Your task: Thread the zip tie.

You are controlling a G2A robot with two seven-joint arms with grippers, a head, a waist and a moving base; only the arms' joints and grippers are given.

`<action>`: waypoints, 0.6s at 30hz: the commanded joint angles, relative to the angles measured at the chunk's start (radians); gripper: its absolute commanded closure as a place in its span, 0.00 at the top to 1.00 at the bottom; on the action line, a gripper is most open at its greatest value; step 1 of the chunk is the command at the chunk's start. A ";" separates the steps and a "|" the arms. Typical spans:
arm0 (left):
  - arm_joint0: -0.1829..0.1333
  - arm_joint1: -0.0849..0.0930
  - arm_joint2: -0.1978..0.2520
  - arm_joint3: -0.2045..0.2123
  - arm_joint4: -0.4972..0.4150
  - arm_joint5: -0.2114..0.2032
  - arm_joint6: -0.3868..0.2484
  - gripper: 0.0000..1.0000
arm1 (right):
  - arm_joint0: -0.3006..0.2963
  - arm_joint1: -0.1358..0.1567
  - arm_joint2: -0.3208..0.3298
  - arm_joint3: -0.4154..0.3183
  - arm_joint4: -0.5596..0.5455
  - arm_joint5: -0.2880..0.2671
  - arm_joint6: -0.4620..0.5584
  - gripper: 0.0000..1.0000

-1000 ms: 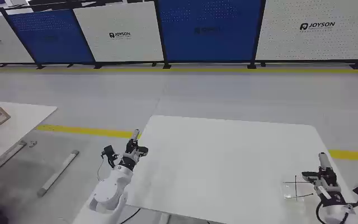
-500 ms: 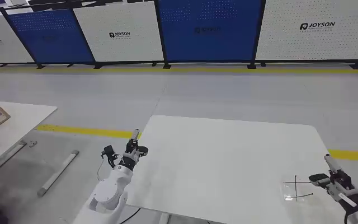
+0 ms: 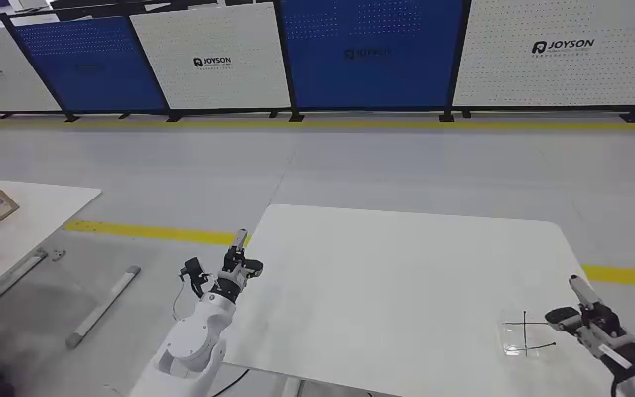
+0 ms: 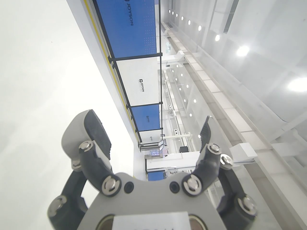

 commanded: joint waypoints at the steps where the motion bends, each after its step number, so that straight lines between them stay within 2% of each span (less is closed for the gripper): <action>1: 0.000 0.000 0.000 0.000 0.000 0.000 0.000 1.00 | 0.031 0.011 0.025 0.021 -0.004 0.001 0.134 1.00; 3: 0.000 0.000 0.000 0.000 0.000 0.000 0.000 1.00 | 0.064 0.022 0.040 0.048 -0.004 0.001 0.242 1.00; 4: 0.000 0.000 0.000 0.000 0.000 0.000 0.000 1.00 | 0.090 0.031 0.045 0.068 -0.024 0.001 0.321 1.00; 6: 0.000 0.000 0.000 0.000 0.000 0.000 0.000 1.00 | 0.134 0.043 0.044 0.100 -0.062 0.003 0.411 1.00; 10: 0.000 0.000 0.000 0.000 0.000 0.000 0.000 1.00 | 0.217 0.064 0.027 0.191 -0.075 -0.044 0.614 1.00; 11: 0.000 0.000 0.000 0.000 0.000 0.000 0.000 1.00 | 0.229 0.067 0.028 0.212 -0.078 -0.043 0.633 1.00; 18: 0.000 0.000 0.000 0.000 0.000 0.000 0.000 1.00 | 0.229 0.067 0.028 0.212 -0.078 -0.043 0.633 1.00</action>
